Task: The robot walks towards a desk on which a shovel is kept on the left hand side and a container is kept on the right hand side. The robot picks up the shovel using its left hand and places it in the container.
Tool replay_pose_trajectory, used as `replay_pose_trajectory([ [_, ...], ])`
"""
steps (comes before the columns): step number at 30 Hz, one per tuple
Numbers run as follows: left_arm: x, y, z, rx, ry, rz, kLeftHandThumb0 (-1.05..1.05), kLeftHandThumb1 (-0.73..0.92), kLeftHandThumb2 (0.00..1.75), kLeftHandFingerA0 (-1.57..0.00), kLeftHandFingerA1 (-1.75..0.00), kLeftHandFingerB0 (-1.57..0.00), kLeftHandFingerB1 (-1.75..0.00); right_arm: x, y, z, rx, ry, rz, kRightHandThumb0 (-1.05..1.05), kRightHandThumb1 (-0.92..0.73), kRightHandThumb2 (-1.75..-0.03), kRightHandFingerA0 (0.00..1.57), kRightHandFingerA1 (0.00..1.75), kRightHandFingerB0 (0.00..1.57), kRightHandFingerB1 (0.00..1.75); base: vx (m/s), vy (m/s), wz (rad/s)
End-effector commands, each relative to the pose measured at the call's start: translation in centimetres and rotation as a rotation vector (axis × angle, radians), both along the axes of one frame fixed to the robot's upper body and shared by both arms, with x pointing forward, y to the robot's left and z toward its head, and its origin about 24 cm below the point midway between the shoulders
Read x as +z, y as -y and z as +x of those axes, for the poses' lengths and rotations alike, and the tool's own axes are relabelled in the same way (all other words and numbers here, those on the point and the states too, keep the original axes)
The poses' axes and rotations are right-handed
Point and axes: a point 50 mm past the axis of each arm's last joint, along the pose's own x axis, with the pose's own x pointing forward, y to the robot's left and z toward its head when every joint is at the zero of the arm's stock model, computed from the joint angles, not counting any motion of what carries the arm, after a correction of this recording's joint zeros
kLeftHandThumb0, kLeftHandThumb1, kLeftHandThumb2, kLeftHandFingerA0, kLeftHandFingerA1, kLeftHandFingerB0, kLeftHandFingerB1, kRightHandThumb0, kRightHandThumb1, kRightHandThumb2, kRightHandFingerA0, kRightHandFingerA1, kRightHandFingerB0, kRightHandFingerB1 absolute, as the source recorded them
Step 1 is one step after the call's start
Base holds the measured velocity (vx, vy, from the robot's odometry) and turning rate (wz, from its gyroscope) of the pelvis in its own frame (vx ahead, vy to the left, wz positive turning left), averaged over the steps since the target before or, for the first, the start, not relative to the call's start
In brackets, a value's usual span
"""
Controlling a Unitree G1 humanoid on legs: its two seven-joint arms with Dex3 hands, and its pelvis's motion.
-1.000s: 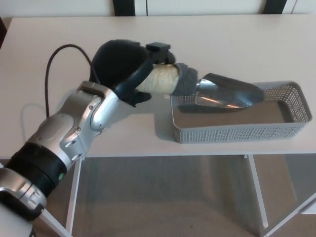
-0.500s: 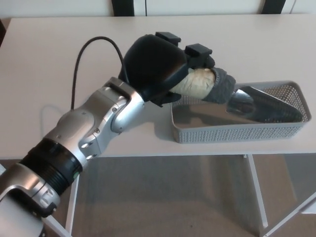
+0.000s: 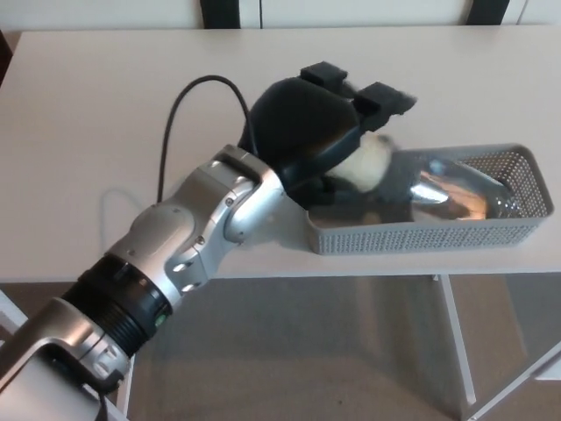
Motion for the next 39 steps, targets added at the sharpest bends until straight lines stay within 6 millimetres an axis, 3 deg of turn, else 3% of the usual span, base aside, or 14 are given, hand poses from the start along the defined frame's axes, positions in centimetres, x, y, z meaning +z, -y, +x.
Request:
replay_pose_trajectory([
  [1, -1.2, -0.7, 0.2, 0.207, -0.342, 0.22, -1.02, 0.66, 1.04, 0.0, -0.02, 0.0, 0.0, 0.6, 1.0, 0.1, 0.053, -0.032, -0.047, -0.46, -0.59, -0.57, 0.56, 0.46, 0.34, 0.35, 0.0, 0.0, 0.0],
  [8, -1.1, -1.0, 0.3, 0.22, -0.371, 0.243, -1.03, 0.65, 1.05, 0.0, 0.0, 0.0, 0.0, 0.5, 1.0, 0.1, 0.041, -0.037, -0.027, -0.44, -0.58, -0.57, 0.57, 0.48, 0.35, 0.36, 0.0, 0.0, 0.0],
  [11, -0.4, -1.1, 0.3, 0.217, -0.365, 0.245, -1.04, 0.67, 1.07, 0.0, 0.0, 0.0, 0.0, 0.4, 0.9, 0.1, 0.033, -0.032, -0.02, -0.5, -0.48, -0.78, 0.53, 0.59, 0.3, 0.47, 0.0, 0.0, 0.0],
  [14, 1.3, -1.2, 0.2, 0.193, -0.328, 0.2, -1.05, 0.73, 1.14, 0.0, 0.0, 0.0, 0.0, 0.3, 0.9, 0.1, 0.034, -0.026, -0.023, -0.52, -0.49, -0.8, 0.54, 0.59, 0.29, 0.47, 0.0, 0.0, 0.0],
  [15, 4.2, -1.3, -0.4, 0.158, -0.283, 0.094, -1.04, 0.66, 1.07, 0.0, 0.0, 0.0, -0.01, 0.5, 0.9, 0.2, 0.034, -0.011, -0.031, -0.5, -0.48, -0.78, 0.53, 0.58, 0.3, 0.47, 0.0, 0.0, 0.0],
  [17, 5.6, -1.4, -0.6, 0.144, -0.265, 0.063, -1.02, 0.66, 1.06, 0.0, 0.0, 0.0, -0.01, 0.7, 0.9, 0.3, 0.032, -0.004, -0.034, -0.44, -0.59, -0.57, 0.58, 0.48, 0.36, 0.36, 0.0, 0.0, 0.0],
  [22, 13.4, -2.7, -5.2, -0.092, -0.083, -0.245, -0.91, 0.59, 1.01, 0.0, -0.08, 0.0, -0.09, 0.7, 1.1, 0.1, 0.018, -0.002, -0.042, -0.51, -0.48, -0.79, 0.55, 0.58, 0.3, 0.47, 0.0, 0.0, 0.0],
  [26, 15.9, -4.9, -10.1, -0.29, -0.015, -0.373, -0.82, 0.5, 0.92, 0.0, -0.08, 0.0, -0.16, 0.3, 1.4, -0.5, 0.012, -0.02, -0.046, -0.51, -0.48, -0.79, 0.56, 0.58, 0.3, 0.47, 0.0, 0.0, 0.0],
  [27, 16.3, -5.8, -11.5, -0.377, -0.025, -0.406, -0.8, 0.49, 0.91, 0.0, -0.1, 0.0, -0.19, 0.1, 1.2, -0.8, 0.018, -0.025, -0.05, -0.45, -0.59, -0.57, 0.62, 0.48, 0.35, 0.36, 0.0, 0.0, 0.0],
  [29, 16.0, -7.1, -13.6, -0.475, -0.126, -0.478, -0.75, 0.48, 0.88, -0.01, -0.17, -0.09, -0.39, -0.1, 1.4, -1.2, 0.012, -0.04, -0.052, -0.46, -0.59, -0.57, 0.62, 0.49, 0.35, 0.36, 0.0, 0.0, 0.0],
  [35, 9.8, -10.5, -19.5, -0.804, -0.601, -0.682, -0.85, 0.55, 0.92, -0.05, -0.25, -0.12, -0.39, -0.4, 2.0, -3.0, -0.031, -0.086, -0.045, -0.44, -0.61, -0.58, 0.56, 0.46, 0.31, 0.35, 0.0, 0.0, 0.0],
  [36, 9.0, -10.7, -20.2, -0.857, -0.602, -0.705, -0.83, 0.69, 0.63, -0.1, -0.24, -0.18, -0.28, -0.5, 1.9, -3.2, -0.036, -0.094, -0.047, -0.43, -0.61, -0.58, 0.57, 0.46, 0.32, 0.35, 0.0, 0.0, 0.0],
  [37, 8.2, -10.5, -20.9, -0.918, -0.634, -0.775, -0.8, 0.52, 0.89, -0.07, -0.36, -0.16, -0.42, -0.7, 1.9, -3.4, -0.039, -0.099, -0.046, -0.45, -0.6, -0.57, 0.57, 0.46, 0.33, 0.35, 0.0, 0.0, 0.0],
  [39, 6.8, -10.1, -22.4, -1.005, -0.796, -0.959, -0.8, 0.45, 0.85, -0.13, -0.45, -0.34, -0.45, -0.9, 2.0, -3.9, -0.026, -0.099, -0.071, -0.49, -0.58, -0.57, 0.59, 0.45, 0.35, 0.35, 0.0, 0.0, 0.0],
])
